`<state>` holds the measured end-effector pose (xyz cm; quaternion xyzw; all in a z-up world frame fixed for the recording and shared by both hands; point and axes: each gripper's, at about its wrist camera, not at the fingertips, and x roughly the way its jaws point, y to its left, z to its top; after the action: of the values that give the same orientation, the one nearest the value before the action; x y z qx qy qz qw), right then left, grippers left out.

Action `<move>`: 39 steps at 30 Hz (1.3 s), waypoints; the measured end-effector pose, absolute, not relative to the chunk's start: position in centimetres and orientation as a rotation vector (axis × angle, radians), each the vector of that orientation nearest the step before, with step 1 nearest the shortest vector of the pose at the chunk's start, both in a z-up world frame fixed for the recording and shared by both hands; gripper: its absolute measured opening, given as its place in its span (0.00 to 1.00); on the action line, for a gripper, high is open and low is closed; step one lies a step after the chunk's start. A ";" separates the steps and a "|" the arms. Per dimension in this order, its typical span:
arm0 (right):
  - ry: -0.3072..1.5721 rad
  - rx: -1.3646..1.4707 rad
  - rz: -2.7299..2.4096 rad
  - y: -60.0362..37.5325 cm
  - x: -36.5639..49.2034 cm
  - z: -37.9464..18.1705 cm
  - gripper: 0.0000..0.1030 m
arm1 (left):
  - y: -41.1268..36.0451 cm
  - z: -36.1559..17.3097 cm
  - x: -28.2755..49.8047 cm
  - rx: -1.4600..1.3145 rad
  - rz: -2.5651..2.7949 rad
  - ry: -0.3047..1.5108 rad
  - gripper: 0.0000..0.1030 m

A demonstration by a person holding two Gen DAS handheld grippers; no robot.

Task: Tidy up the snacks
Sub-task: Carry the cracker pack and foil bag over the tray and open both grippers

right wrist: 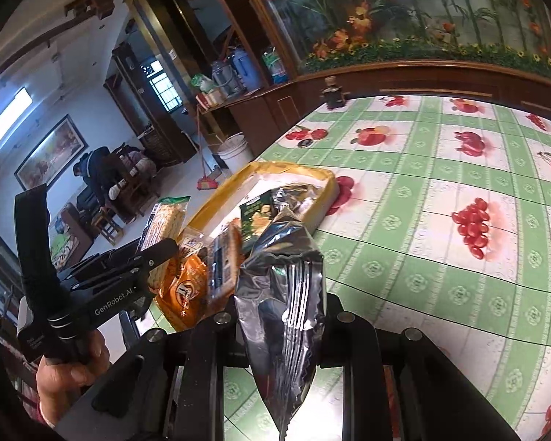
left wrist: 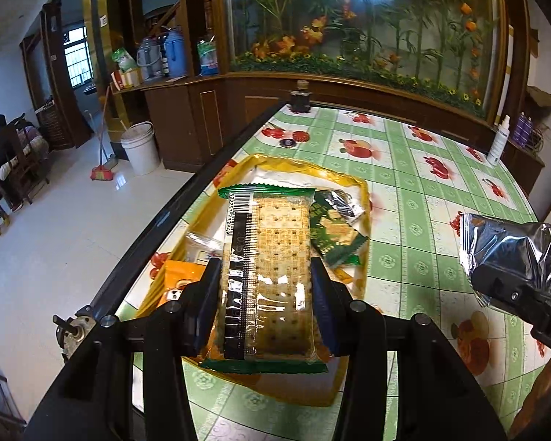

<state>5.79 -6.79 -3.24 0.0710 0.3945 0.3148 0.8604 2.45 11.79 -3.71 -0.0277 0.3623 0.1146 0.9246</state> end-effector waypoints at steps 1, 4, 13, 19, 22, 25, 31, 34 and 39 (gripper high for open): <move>0.829 0.145 0.667 -6.4 5.8 -3.2 0.21 | 12.2 -3.7 2.4 -0.061 0.241 0.742 0.44; 0.829 0.131 0.683 -5.3 5.8 -3.2 0.21 | 13.0 -3.7 2.3 -0.070 0.259 0.736 0.44; 0.859 0.123 0.727 -2.2 7.7 -3.9 0.21 | 15.7 -5.2 3.4 -0.115 0.290 0.774 0.44; 0.893 0.082 0.749 2.4 11.0 -5.1 0.21 | 17.0 -6.6 4.8 -0.143 0.294 0.817 0.44; 0.908 0.058 0.750 4.7 12.7 -5.7 0.21 | 17.4 -6.9 5.6 -0.154 0.293 0.828 0.44; 0.925 0.045 0.744 6.9 14.7 -6.3 0.21 | 17.3 -7.1 6.4 -0.156 0.281 0.834 0.44; 0.954 -0.009 0.730 10.6 17.8 -7.5 0.21 | 17.0 -7.4 8.0 -0.146 0.265 0.843 0.44; 0.987 -0.031 0.728 11.9 19.2 -8.6 0.21 | 16.9 -7.6 8.2 -0.141 0.259 0.850 0.44; 1.007 -0.040 0.736 12.5 20.0 -9.2 0.33 | 17.2 -8.1 8.8 -0.154 0.253 0.884 0.45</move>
<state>19.99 12.46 -9.19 -0.0186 0.4715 0.3445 0.8116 8.78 17.23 -8.13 -0.0744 0.4264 0.1218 0.8932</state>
